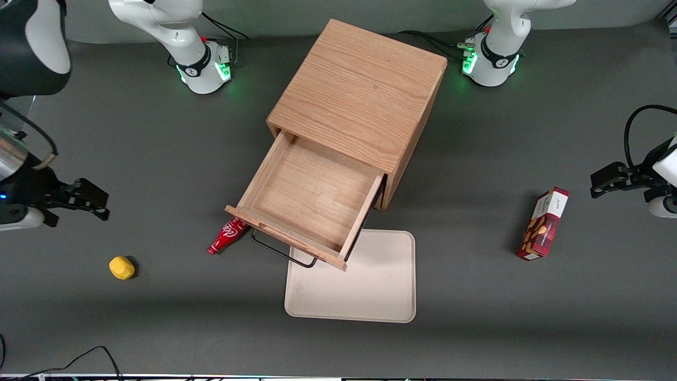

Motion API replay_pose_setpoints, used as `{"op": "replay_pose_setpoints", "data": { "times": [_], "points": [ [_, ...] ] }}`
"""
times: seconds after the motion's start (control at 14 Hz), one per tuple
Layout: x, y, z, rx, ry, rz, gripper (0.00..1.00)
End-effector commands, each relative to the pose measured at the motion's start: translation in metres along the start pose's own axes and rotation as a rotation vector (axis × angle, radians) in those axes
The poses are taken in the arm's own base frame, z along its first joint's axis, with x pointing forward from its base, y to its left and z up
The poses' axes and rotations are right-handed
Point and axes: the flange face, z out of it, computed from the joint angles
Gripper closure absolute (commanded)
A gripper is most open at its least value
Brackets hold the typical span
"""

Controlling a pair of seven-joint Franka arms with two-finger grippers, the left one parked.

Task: Open upper drawer

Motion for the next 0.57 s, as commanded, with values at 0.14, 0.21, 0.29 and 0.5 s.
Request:
{"op": "replay_pose_setpoints", "data": {
  "times": [0.14, 0.21, 0.29, 0.5],
  "points": [
    [-0.029, 0.019, -0.001, 0.055, -0.113, 0.120, 0.00],
    [-0.028, 0.021, -0.002, 0.046, -0.113, 0.120, 0.00],
    [-0.029, 0.024, -0.001, 0.043, -0.117, 0.122, 0.00],
    [-0.029, 0.030, 0.005, 0.043, -0.134, 0.130, 0.00]
  ]
}}
